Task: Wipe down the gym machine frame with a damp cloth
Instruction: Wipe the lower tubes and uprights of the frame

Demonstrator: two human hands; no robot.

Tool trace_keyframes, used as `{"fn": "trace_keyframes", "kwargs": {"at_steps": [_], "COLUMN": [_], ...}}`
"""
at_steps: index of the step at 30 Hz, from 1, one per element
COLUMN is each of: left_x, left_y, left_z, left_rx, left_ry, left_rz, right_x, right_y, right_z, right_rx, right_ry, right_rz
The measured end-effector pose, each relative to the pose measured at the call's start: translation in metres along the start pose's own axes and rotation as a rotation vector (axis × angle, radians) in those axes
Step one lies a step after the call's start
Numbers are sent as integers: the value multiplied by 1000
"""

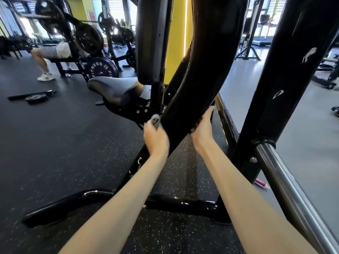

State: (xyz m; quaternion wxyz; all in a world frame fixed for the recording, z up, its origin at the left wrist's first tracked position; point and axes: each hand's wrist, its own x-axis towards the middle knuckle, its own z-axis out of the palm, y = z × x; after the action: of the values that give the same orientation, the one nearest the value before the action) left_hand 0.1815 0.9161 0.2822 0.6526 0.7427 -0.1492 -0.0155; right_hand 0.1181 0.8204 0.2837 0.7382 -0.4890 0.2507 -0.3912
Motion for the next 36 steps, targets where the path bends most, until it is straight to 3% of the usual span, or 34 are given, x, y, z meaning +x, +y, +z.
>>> {"fn": "trace_keyframes", "kwargs": {"at_steps": [2,4,8,10,15,20,24,27,29,32,34,36], "left_x": [-13,-12,-2,-5,-9,-20,-13,12,14,5,8,7], "left_y": [14,-5,-58,-45,-9,-101,-60,-3,10,10,6,-16], "left_z": [14,14,-13,-10,10,-23,-24,-10,0,8,3,-7], "left_rx": [-111,-123,-22,-1,95,550,223,75,52,103,151,237], "left_ry": [-51,-97,-10,5,-173,-490,-114,120,152,130,139,13], "left_rz": [196,279,7,-8,649,1208,1186,928,780,759,854,1115], "right_x": [0,1,3,2,1,1,6,6,6,4,2,0], "right_y": [2,4,5,6,9,5,1,0,1,1,0,0], "right_z": [2,2,-2,-2,-1,-5,-12,-10,-9,-8,-7,-6], "right_rx": [8,17,-7,-19,-25,6,-14,-34,-52,-42,-7,38], "right_ry": [14,27,35,32,43,-14,-51,-23,-15,4,-1,-9], "right_rz": [-4,-2,10,0,-8,-30,-20,-2,-3,-4,-6,-1]}}
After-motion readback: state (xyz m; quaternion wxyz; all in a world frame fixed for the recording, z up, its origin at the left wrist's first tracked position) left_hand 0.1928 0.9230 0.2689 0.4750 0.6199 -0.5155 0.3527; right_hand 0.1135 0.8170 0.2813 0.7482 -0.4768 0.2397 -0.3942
